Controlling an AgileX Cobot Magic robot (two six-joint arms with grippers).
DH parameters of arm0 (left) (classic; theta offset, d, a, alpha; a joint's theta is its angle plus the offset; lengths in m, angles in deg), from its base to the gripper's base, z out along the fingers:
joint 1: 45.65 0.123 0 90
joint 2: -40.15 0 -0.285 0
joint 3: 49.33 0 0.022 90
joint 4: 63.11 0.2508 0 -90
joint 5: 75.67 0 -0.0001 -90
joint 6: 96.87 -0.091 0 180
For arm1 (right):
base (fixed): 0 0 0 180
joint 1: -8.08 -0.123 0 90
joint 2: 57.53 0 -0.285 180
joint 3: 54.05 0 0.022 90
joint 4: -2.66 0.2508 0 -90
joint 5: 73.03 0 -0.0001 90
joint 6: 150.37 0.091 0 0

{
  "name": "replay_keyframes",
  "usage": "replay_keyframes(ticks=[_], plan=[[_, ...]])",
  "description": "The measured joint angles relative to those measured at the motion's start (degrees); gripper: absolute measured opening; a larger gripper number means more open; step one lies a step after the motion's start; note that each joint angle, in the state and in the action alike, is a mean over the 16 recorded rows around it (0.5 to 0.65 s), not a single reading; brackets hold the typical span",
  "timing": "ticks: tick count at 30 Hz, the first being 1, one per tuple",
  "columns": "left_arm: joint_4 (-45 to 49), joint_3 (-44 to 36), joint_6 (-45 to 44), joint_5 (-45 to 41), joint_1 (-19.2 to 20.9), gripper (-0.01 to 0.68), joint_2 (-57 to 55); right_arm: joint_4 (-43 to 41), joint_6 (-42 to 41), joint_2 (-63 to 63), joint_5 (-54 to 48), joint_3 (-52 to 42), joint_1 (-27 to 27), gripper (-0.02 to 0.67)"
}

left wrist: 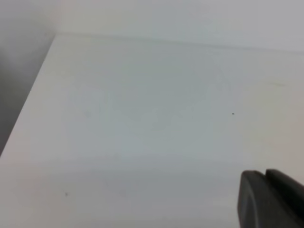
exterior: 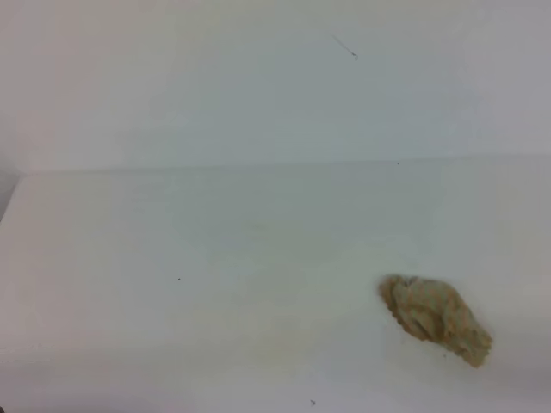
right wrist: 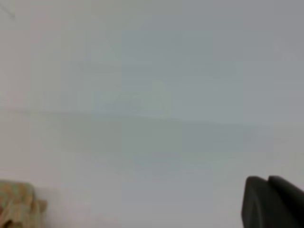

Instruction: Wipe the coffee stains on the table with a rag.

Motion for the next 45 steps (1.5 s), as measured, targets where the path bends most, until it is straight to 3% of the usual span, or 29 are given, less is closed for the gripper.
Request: replay_keyframes(ticks=[13,45], plan=[[0.0,0.0,0.0,0.0,-0.02,0.001,-0.59,5.62,0.64,-0.82,-8.01,-4.92,0.65,0.0],[0.0,0.0,0.0,0.0,-0.03,0.001,-1.28,5.63,0.64,-0.74,-8.1,-4.91,0.69,-0.003]])
